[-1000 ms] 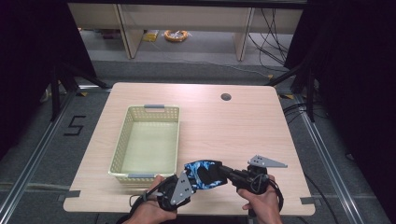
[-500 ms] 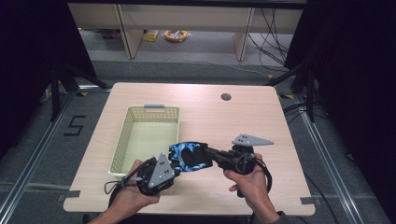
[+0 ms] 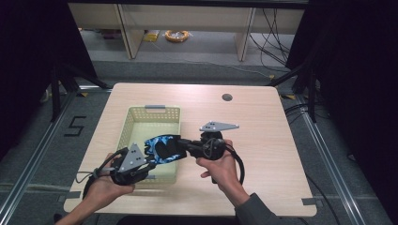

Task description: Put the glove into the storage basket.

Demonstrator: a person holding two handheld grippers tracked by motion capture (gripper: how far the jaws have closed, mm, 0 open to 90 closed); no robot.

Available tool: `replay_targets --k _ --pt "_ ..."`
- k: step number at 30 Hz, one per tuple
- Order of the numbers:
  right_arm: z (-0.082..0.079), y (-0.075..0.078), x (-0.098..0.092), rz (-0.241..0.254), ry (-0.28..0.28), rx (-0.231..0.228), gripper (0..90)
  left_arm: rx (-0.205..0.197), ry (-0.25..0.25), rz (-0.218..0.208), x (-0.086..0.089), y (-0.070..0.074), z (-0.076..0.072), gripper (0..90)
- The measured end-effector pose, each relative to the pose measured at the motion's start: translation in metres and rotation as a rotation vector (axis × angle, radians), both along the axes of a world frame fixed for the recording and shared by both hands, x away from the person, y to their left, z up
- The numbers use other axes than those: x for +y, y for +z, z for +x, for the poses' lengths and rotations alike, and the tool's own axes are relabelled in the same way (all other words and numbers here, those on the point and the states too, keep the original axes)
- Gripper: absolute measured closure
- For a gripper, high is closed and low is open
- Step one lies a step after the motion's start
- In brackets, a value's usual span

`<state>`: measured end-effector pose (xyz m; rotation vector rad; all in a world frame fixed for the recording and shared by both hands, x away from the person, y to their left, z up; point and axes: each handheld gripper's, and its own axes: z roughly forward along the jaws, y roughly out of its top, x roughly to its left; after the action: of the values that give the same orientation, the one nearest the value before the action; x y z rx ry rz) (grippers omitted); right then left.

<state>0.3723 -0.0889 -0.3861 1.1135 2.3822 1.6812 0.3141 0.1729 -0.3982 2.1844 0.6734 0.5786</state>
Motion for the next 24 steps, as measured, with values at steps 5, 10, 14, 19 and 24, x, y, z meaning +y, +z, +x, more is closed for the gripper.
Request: replay_targets --k 5,10,14,19,24 --pt "0.012 -0.013 0.022 -0.003 0.015 0.018 85.8 0.032 0.032 0.007 0.019 -0.009 0.008 78.1" --pt "0.016 -0.025 0.038 -0.023 0.015 0.059 85.8 0.064 0.027 0.024 0.029 -0.02 0.013 78.1" --pt "0.019 -0.037 0.044 -0.044 0.009 0.085 85.9 0.105 0.035 0.039 0.035 -0.027 0.016 78.0" --pt "0.021 -0.048 0.053 -0.048 0.017 0.107 85.9 0.142 0.029 0.061 0.04 -0.035 0.018 78.0" --pt "0.02 -0.054 0.06 -0.072 0.016 0.128 85.8 0.157 0.033 0.071 0.046 -0.038 0.021 77.9"
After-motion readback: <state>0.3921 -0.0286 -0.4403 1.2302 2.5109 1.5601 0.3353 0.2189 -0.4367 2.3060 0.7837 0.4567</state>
